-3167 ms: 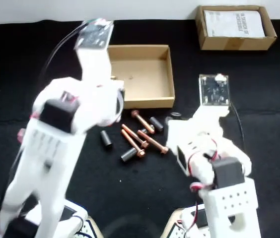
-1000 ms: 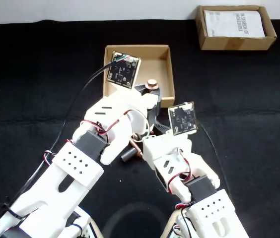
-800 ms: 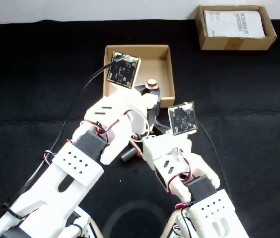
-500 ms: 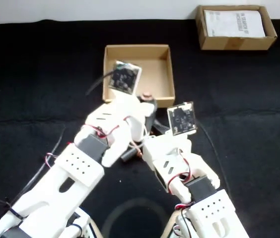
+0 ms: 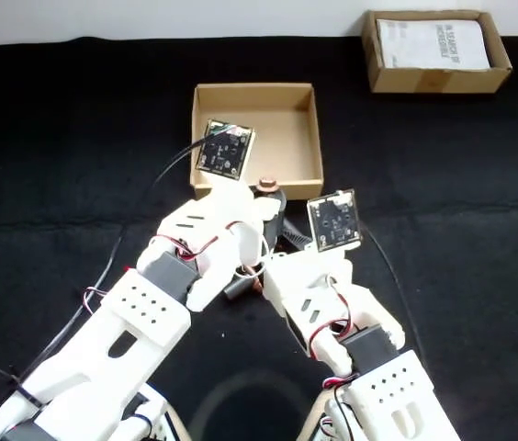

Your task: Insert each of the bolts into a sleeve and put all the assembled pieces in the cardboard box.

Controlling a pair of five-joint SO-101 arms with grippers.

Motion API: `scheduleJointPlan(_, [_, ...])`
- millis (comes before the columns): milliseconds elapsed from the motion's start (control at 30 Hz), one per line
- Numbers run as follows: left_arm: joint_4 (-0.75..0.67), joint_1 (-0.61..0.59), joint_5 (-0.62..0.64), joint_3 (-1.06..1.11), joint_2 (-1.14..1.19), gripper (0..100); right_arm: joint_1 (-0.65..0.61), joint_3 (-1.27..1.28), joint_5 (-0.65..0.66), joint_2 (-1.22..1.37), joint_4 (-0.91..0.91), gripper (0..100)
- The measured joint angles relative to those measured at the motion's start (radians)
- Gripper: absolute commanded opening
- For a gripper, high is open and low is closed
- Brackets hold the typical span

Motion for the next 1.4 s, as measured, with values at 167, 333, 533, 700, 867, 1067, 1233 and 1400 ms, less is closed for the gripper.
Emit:
scheduleJointPlan(167, [0.121, 0.000, 0.000, -0.003, 0.000, 39, -0.002, 0.002, 0.000, 0.000, 0.002, 0.7])
scheduleJointPlan(333, [0.288, -0.002, 0.000, -0.068, -0.003, 40, -0.002, 0.003, 0.000, 0.002, 0.003, 0.7])
scheduleJointPlan(533, [0.540, -0.002, 0.000, -0.226, -0.002, 40, 0.002, 0.000, 0.000, 0.000, 0.002, 0.7])
scheduleJointPlan(700, [0.804, 0.000, 0.000, -0.434, -0.034, 33, 0.044, -0.020, 0.000, 0.000, 0.003, 0.6])
scheduleJointPlan(867, [0.913, 0.006, -0.006, -0.644, -0.195, 18, 0.066, -0.051, 0.000, 0.000, 0.025, 0.6])
scheduleJointPlan(1067, [0.921, -0.058, -0.006, -0.687, -0.387, 0, 0.068, -0.123, 0.034, 0.055, 0.029, 0.6])
scheduleJointPlan(1233, [0.921, -0.206, -0.006, -0.546, -0.493, 1, 0.083, -0.262, 0.051, 0.204, 0.029, 0.6])
scheduleJointPlan(1400, [0.921, -0.370, -0.003, -0.288, -0.615, 1, 0.083, -0.451, 0.189, 0.407, 0.029, 0.6])
